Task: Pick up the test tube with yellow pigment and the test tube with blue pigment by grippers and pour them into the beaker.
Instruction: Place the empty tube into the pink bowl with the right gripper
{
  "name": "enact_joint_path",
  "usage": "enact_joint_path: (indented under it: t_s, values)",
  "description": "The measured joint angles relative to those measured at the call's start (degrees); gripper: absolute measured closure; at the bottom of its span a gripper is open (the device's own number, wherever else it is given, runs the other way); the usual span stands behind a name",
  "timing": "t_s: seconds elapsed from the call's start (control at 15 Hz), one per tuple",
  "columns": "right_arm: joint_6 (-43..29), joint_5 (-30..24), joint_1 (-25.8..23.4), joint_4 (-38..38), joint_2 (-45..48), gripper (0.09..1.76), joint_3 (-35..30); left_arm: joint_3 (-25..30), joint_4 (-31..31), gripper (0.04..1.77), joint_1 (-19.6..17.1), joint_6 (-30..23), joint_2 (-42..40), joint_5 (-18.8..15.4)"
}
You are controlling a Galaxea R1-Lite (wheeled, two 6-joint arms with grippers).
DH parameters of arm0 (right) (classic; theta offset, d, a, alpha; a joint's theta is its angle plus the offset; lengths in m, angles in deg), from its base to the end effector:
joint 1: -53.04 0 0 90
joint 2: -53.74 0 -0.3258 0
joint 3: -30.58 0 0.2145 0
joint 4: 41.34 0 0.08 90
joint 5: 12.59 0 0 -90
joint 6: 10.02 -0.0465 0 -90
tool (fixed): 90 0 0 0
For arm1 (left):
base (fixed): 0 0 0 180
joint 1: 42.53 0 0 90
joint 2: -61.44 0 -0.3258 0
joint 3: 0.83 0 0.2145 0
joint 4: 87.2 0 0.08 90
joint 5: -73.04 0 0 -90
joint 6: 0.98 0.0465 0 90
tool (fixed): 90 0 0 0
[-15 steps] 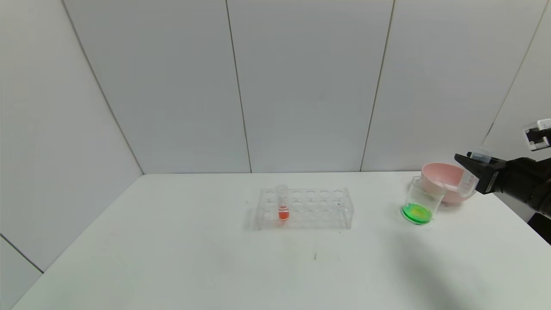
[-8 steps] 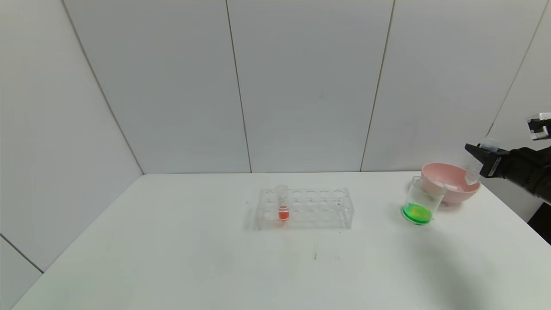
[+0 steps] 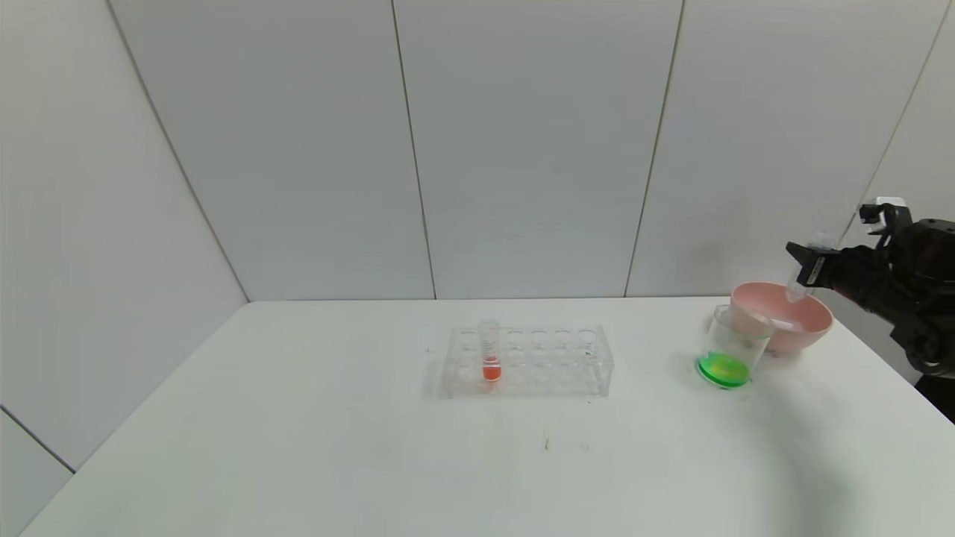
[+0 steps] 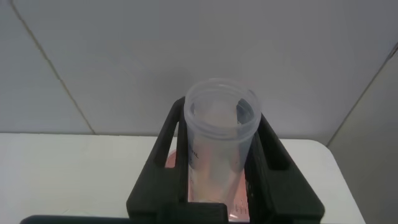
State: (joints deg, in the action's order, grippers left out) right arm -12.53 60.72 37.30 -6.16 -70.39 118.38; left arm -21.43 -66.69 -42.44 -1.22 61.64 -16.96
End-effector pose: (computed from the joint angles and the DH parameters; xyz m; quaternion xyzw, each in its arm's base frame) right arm 0.4657 -0.1174 0.1401 0.0247 0.0098 0.0081 0.9996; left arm 0.0017 0.0000 0.0757 -0.0021 0.0010 -0.0008 1.0000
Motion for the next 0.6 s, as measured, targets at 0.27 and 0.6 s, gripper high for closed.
enact_joint_path:
  t_s: [0.27,0.6]
  values:
    - [0.1,2.2,0.2,-1.5,-6.2,1.28,6.7,0.0,0.0,0.05,0.0,0.0,0.0,0.0]
    - [0.1,2.3,0.6,-2.5,-8.1,0.90,8.4,0.0,0.0,0.05,0.0,0.0,0.0,0.0]
